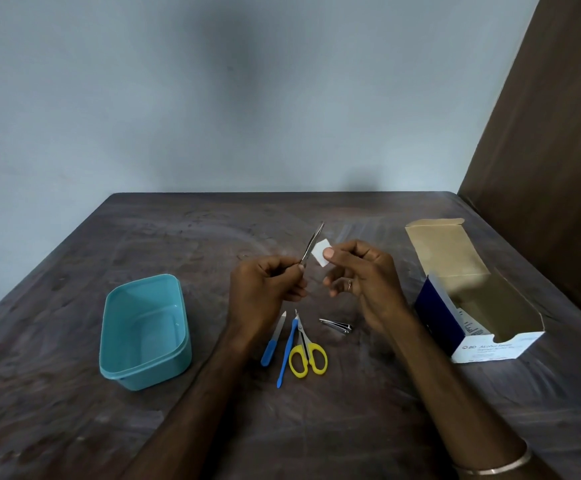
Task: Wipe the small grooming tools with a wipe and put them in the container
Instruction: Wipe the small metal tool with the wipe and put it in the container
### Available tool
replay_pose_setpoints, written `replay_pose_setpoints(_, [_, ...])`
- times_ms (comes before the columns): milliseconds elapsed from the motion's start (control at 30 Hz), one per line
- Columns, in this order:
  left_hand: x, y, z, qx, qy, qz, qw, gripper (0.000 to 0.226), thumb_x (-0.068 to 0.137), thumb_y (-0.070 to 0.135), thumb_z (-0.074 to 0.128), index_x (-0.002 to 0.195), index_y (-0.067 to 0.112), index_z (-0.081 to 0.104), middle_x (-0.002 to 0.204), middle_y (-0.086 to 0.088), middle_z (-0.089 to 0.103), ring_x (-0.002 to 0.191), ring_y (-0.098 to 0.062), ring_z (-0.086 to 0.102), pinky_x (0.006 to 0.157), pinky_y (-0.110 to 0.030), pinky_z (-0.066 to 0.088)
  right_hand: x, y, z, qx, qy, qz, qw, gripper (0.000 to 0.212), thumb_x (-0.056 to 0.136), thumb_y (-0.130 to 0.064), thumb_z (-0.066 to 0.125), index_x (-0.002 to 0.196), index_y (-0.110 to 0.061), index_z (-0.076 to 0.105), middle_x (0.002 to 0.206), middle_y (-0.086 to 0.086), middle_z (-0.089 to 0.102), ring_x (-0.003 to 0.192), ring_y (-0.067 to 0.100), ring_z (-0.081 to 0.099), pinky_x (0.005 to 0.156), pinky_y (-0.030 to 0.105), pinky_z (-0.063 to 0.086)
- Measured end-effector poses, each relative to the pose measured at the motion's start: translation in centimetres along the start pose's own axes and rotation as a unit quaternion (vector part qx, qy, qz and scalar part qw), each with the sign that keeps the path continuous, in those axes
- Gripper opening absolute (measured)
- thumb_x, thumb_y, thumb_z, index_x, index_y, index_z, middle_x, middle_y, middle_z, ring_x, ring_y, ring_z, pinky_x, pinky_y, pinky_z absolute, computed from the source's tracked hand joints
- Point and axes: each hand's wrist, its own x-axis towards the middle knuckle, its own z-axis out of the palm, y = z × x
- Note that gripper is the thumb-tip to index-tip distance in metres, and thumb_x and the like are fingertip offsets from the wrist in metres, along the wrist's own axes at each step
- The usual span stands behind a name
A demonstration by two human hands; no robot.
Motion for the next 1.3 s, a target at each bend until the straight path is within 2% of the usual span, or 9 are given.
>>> replay_pose_setpoints(133, [0.1,-0.1,0.0,-0.013,-0.006,-0.006,1.000,0.012,0.093,0.005,0.063,0.092,0.008,0.074,0.068,-0.005,0.072,0.061,-0.019,0.071,0.059,-0.026,0.059,0.2,0.0,-0.2,0.008,0.041,-0.002,0.999,0.005,0.086,-0.007,0.071,0.086,-0.005,0.067,0.084,0.013,0.075,0.054,0.022,0.064,0.046,0.029,0.050])
replay_pose_setpoints(233, [0.1,0.0,0.1,-0.028,-0.024,-0.013,0.999,0.012,0.093,0.004,0.062,0.093,0.004,0.074,0.070,-0.008,0.073,0.062,-0.021,0.071,0.058,-0.024,0.058,0.0,0.0,-0.2,-0.005,0.060,0.001,0.998,0.021,0.086,-0.011,0.073,0.107,-0.012,0.069,0.091,0.009,0.078,0.062,0.024,0.070,0.048,0.028,0.053])
replay_pose_setpoints(300, [0.1,-0.1,0.1,-0.035,-0.042,-0.020,0.998,0.013,0.094,0.004,0.061,0.094,0.001,0.073,0.072,-0.011,0.073,0.063,-0.022,0.071,0.059,-0.025,0.058,-0.1,-0.1,0.0,-0.019,0.063,-0.005,0.998,0.025,0.087,-0.015,0.074,0.112,-0.016,0.070,0.093,0.003,0.079,0.073,0.023,0.075,0.049,0.027,0.054])
replay_pose_setpoints(400, [0.0,-0.1,0.2,-0.031,-0.056,-0.021,0.998,0.013,0.093,0.005,0.061,0.095,0.000,0.073,0.073,-0.012,0.073,0.063,-0.022,0.071,0.059,-0.025,0.058,-0.2,-0.2,0.4,-0.001,0.061,-0.010,0.998,0.023,0.088,-0.016,0.071,0.110,-0.011,0.070,0.095,0.004,0.078,0.087,0.022,0.076,0.052,0.028,0.055])
replay_pose_setpoints(533, [0.1,-0.3,0.2,-0.031,-0.055,-0.027,0.998,0.014,0.093,0.006,0.061,0.094,-0.001,0.073,0.072,-0.011,0.073,0.062,-0.021,0.071,0.058,-0.025,0.058,-0.2,-0.4,0.6,0.042,0.041,0.003,0.998,0.020,0.092,-0.017,0.066,0.110,-0.009,0.070,0.106,0.008,0.076,0.095,0.027,0.075,0.054,0.030,0.054])
replay_pose_setpoints(700, [0.0,-0.4,0.3,-0.028,-0.060,-0.019,0.998,0.014,0.093,0.006,0.061,0.094,0.000,0.074,0.072,-0.011,0.073,0.063,-0.022,0.071,0.059,-0.024,0.058,-0.5,-0.6,0.7,0.038,0.003,0.005,0.999,0.022,0.095,-0.021,0.061,0.113,-0.014,0.070,0.108,0.004,0.077,0.097,0.026,0.074,0.057,0.030,0.053])
replay_pose_setpoints(933, [0.0,-0.5,0.4,-0.008,-0.058,-0.014,0.998,0.015,0.094,0.006,0.059,0.095,0.001,0.073,0.075,-0.013,0.073,0.065,-0.023,0.071,0.060,-0.024,0.058,-0.7,-0.7,0.9,0.007,-0.020,-0.005,1.000,0.027,0.086,-0.033,0.065,0.106,-0.017,0.072,0.105,0.005,0.077,0.092,0.025,0.075,0.060,0.031,0.054])
replay_pose_setpoints(1067, [0.0,-0.4,0.4,-0.010,-0.039,-0.005,0.999,0.015,0.094,0.007,0.060,0.096,0.004,0.074,0.073,-0.011,0.074,0.064,-0.022,0.072,0.060,-0.025,0.058,-0.7,-0.3,0.9,-0.029,-0.026,-0.009,0.999,0.014,0.091,-0.021,0.067,0.101,-0.015,0.075,0.099,0.005,0.078,0.092,0.023,0.075,0.061,0.033,0.055])
replay_pose_setpoints(1300, [-0.1,-0.2,0.5,-0.016,-0.031,0.005,0.999,0.014,0.094,0.009,0.061,0.095,0.009,0.075,0.074,-0.010,0.075,0.065,-0.022,0.073,0.061,-0.026,0.059,-0.6,0.4,1.1,-0.033,-0.021,-0.012,0.999,0.018,0.088,-0.015,0.072,0.105,-0.009,0.075,0.098,0.010,0.078,0.091,0.023,0.075,0.058,0.032,0.057])
